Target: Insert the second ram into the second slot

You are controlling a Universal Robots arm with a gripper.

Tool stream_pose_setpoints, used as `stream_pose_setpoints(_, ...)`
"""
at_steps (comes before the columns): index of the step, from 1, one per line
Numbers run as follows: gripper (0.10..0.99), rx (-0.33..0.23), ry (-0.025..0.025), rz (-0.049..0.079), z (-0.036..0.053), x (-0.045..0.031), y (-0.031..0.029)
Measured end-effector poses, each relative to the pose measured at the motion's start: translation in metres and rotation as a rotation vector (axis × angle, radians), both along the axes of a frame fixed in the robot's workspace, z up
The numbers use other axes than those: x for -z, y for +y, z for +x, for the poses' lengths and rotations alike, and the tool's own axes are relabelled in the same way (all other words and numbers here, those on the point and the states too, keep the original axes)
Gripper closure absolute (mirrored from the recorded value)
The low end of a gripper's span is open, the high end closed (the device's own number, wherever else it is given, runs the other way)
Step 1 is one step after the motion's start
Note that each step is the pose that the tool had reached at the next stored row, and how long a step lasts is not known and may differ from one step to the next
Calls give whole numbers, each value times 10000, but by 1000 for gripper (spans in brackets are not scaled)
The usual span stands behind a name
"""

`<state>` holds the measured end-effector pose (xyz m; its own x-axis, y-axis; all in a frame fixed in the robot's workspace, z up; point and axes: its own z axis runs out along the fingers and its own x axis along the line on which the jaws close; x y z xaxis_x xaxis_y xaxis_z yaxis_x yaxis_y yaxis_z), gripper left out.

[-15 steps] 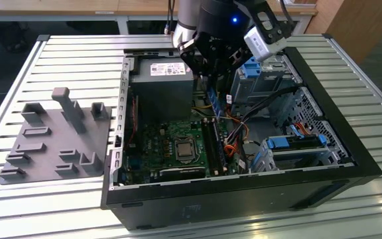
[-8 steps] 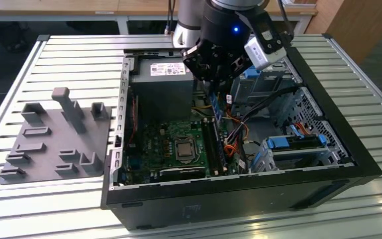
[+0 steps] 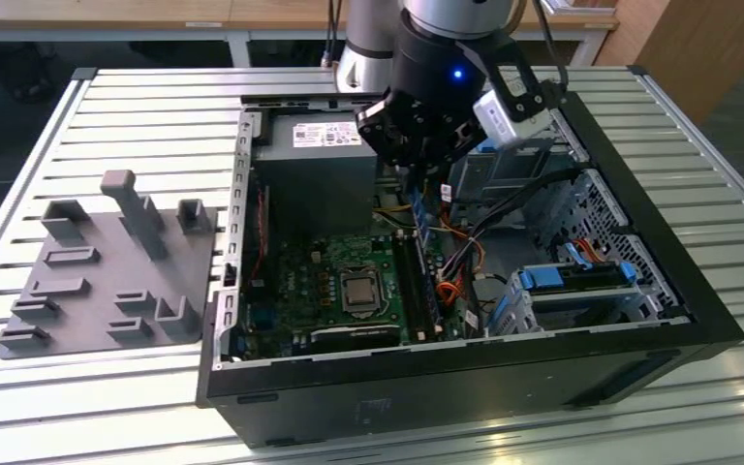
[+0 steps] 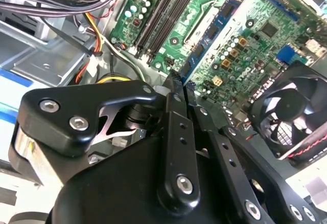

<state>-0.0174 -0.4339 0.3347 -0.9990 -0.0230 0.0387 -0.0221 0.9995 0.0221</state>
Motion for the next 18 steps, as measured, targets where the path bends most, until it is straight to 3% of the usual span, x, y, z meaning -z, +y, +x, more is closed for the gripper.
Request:
stream_pose_setpoints(3,949,1,-2,86,0,42,-31)
stream_pose_setpoints(7,949,4,0,89,-1,115,-65)
stream_pose_setpoints(13,949,2,1,88,1,127,-66)
stream_pose_setpoints(18,949,3,0,94,9,200,-103)
